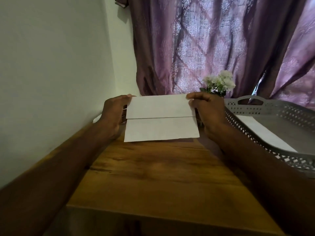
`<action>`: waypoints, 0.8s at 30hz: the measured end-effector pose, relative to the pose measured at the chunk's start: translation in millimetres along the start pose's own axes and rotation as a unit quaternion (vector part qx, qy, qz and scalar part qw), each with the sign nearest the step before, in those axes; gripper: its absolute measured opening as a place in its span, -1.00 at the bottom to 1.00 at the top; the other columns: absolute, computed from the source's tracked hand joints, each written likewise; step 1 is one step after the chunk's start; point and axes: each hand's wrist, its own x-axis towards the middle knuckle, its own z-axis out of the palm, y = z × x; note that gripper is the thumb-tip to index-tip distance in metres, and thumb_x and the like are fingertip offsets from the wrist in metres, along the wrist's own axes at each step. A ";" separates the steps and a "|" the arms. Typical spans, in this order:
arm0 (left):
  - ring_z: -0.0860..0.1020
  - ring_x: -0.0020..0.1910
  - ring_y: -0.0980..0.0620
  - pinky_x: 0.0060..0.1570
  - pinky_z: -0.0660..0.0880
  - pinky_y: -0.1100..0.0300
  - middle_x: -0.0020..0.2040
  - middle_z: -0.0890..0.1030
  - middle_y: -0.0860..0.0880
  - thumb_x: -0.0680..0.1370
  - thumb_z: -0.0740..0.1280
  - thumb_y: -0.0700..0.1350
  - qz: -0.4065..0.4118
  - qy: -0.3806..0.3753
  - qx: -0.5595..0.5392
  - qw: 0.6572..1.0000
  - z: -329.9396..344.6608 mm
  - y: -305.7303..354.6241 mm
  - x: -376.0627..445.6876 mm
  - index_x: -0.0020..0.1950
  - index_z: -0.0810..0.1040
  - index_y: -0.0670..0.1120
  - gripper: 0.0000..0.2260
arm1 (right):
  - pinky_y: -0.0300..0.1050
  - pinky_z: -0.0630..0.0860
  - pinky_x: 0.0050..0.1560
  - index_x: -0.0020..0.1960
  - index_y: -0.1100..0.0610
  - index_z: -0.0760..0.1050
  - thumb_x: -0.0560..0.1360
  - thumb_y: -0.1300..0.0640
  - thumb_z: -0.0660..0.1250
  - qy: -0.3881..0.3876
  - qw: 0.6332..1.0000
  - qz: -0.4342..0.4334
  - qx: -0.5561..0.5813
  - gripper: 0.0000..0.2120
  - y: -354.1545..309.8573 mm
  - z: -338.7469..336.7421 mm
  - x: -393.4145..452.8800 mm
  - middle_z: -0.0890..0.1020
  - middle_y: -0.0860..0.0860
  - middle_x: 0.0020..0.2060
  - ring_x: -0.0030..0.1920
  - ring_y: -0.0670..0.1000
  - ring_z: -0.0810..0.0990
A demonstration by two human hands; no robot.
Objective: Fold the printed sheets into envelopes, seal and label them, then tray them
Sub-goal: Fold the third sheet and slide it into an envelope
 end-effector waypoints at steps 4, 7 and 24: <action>0.69 0.12 -0.15 0.20 0.61 -0.15 0.06 0.75 -0.05 0.64 0.35 0.10 0.008 -0.005 0.001 1.000 1.6 1.7 1.2 0.19 0.70 -0.05 -0.72 | -0.24 0.47 -0.42 -0.12 0.04 0.72 0.49 0.33 0.39 0.019 1.000 0.021 0.009 -0.78 3.9 -4.6 6.3 0.74 0.06 -0.18 -0.30 -0.03 0.59; 0.72 0.09 -0.14 0.12 0.64 -0.09 0.08 0.75 -0.08 0.58 0.43 0.15 -0.007 -0.038 -0.012 0.999 3.4 2.4 -1.7 0.23 0.67 -0.11 -0.62 | -0.19 0.53 -0.30 -0.15 0.03 0.72 0.48 0.34 0.40 0.037 0.999 0.022 0.019 -0.76 5.5 -6.3 9.7 0.74 0.01 -0.18 -0.21 -0.01 0.64; 0.74 0.02 -0.09 -0.12 0.68 0.13 0.10 0.75 -0.14 0.51 0.50 -0.30 -0.005 -0.109 -0.033 0.993 -0.9 2.6 -3.7 0.30 0.62 -0.22 -0.64 | -0.01 0.69 -0.11 0.08 0.23 0.63 0.43 0.34 0.53 -0.032 0.999 0.039 0.012 -0.76 7.1 -1.6 9.0 0.73 0.13 -0.04 -0.06 0.12 0.73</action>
